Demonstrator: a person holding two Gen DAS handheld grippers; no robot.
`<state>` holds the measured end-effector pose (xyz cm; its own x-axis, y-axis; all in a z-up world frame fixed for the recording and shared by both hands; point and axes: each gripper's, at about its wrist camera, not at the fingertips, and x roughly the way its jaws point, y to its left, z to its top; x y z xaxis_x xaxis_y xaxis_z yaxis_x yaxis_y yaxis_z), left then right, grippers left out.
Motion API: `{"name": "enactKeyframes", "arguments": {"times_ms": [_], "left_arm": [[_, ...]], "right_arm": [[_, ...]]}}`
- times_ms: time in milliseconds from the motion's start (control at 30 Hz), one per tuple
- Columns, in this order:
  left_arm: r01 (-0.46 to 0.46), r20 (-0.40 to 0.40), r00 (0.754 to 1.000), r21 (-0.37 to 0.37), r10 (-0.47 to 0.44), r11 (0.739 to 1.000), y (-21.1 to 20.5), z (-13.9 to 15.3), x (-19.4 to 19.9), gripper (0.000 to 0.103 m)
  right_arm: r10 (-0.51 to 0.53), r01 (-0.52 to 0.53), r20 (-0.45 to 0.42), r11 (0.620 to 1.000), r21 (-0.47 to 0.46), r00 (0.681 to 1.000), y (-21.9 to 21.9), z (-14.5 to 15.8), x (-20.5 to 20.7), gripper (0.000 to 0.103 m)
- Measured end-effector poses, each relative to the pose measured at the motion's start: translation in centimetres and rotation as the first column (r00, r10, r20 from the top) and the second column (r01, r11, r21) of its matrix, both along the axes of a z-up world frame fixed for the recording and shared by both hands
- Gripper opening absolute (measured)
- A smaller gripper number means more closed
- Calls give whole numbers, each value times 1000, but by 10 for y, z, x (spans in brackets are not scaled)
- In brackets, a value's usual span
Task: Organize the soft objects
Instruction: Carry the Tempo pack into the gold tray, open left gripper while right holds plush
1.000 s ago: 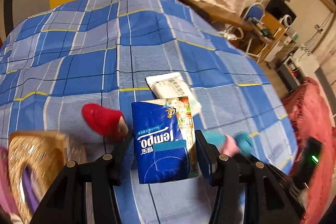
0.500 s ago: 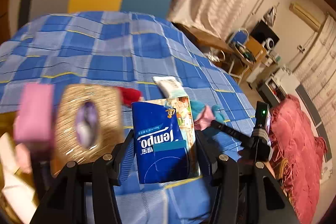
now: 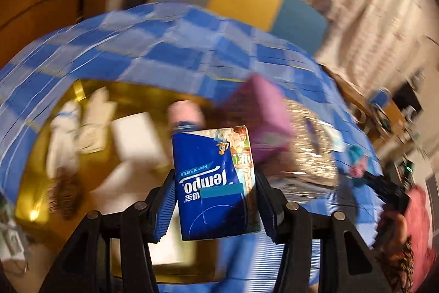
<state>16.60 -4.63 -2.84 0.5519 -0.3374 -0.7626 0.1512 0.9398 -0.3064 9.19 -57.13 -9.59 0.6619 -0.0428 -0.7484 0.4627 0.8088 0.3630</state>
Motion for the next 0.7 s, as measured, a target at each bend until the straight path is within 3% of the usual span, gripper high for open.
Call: {"name": "enactKeyframes", "arguments": {"times_ms": [300,533,633,700], "left_arm": [[-152,-78,985,53,156,987,80,-50,19,54],[-183,-128,971,147,202,972,95,-72,32,57],[-193,-97,974,114,204,975,101,-68,28,69],[-184,-83,978,77,190,980,103,-63,25,71]], "right_arm": [[-12,13,50,1000,-19,999,13,19,-19,37],[13,-12,90,1000,-13,996,38,39,-44,37],[39,-36,116,999,-25,992,54,55,-53,37],[63,-59,133,998,-39,989,66,67,-57,37]]}}
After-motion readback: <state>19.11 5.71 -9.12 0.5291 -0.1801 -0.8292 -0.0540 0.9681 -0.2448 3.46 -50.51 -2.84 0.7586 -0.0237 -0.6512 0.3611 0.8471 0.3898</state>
